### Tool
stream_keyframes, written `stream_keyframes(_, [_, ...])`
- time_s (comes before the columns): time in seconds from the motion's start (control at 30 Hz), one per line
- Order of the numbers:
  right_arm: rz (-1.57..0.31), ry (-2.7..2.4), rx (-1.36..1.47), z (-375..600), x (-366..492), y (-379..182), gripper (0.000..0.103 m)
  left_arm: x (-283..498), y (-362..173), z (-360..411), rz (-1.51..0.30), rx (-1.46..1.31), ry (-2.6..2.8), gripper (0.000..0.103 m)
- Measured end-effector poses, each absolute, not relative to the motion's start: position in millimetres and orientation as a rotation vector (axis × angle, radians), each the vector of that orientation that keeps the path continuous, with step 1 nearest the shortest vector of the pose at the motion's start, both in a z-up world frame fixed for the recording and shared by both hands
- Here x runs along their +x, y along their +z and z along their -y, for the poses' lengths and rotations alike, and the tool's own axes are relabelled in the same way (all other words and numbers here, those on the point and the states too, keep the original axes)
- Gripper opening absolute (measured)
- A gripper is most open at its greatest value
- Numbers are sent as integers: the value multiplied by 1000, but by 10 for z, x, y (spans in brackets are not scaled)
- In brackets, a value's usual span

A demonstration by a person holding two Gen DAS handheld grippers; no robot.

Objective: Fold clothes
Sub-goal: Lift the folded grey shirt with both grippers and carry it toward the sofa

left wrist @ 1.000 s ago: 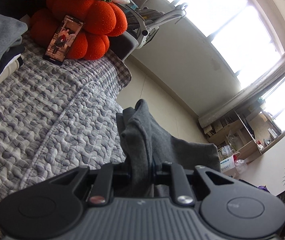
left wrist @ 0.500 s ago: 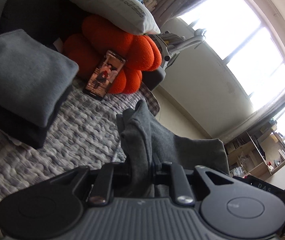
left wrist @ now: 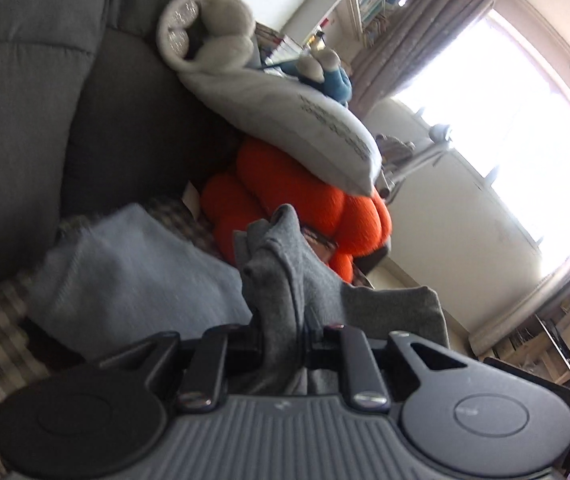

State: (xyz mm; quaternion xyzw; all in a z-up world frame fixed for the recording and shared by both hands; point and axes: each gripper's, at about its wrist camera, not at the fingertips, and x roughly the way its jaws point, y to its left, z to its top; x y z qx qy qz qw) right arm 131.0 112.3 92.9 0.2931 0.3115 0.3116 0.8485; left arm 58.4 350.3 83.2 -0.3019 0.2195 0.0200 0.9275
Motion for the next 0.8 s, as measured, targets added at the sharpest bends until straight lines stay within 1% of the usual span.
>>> stream_keyframes(0.2, [-642, 715, 653, -1427, 1587, 1105, 28, 682, 1065, -3787, -413, -614, 69, 16])
stream_keyframes(0.43, [-546, 798, 640, -1710, 1792, 1526, 28, 756, 1542, -4013, -309, -559, 95, 16])
stream_keyframes(0.53, [-510, 847, 648, -1844, 1932, 1617, 28, 798, 1726, -4105, -267, -504, 116, 16])
stream_keyframes(0.67, [-505, 897, 685, -2027, 2168, 1560, 28, 918, 1809, -4256, -247, -468, 153, 16])
stream_keyframes(0.8, [-588, 906, 711, -2127, 2304, 1292, 28, 1012, 1591, -4363, -313, -507, 186, 16])
